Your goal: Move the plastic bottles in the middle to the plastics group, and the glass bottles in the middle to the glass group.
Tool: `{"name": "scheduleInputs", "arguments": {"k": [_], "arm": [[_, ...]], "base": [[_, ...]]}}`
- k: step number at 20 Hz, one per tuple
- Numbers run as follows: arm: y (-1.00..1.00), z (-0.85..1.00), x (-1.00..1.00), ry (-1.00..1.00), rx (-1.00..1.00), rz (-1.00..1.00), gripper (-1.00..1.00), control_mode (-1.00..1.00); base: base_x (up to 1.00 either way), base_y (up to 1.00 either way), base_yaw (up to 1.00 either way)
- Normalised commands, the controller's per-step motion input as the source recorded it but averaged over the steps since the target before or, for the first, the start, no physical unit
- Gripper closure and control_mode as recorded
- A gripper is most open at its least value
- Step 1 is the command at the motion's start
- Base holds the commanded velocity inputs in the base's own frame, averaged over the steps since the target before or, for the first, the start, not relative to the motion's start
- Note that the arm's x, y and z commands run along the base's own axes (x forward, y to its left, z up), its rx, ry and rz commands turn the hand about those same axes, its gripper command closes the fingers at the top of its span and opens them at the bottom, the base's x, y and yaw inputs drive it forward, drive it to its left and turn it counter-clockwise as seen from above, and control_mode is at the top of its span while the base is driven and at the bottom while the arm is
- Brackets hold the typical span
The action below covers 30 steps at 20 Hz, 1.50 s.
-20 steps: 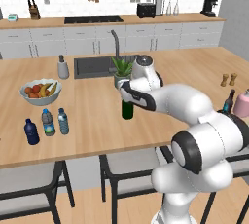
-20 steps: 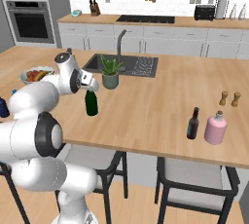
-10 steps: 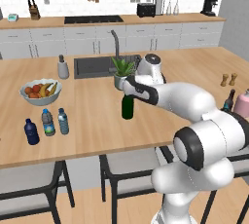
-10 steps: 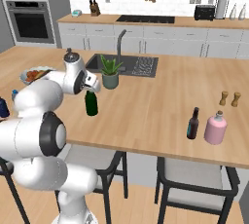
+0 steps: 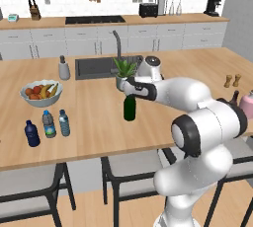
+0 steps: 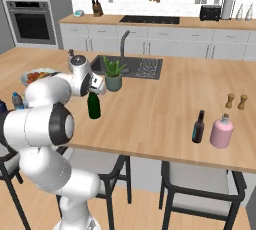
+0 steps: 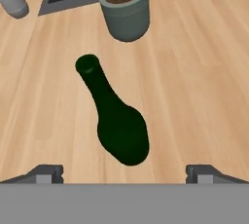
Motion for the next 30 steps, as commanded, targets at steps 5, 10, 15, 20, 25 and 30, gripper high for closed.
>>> {"name": "scheduleInputs", "arguments": {"k": [5,10,15,20,25,30], "arm": [[0.0,-0.01,0.06,0.04,-0.09,0.01,-1.0,-1.0],[0.0,-0.11,0.13,0.02,-0.04,0.02,-1.0,-1.0],[0.0,-0.05,0.16,0.0,0.0,0.05,-1.0,-1.0],[0.0,-0.2,0.24,0.0,0.0,0.07,-1.0,-1.0],[0.0,-0.15,0.21,0.0,0.0,0.06,-1.0,-1.0],[0.0,-0.06,0.19,0.0,0.0,0.06,-1.0,-1.0]], "base": [[0.0,0.0,0.0],[0.0,0.0,0.0],[0.0,0.0,0.0],[0.0,0.0,0.0],[0.0,0.0,0.0],[0.0,0.0,0.0]]}}
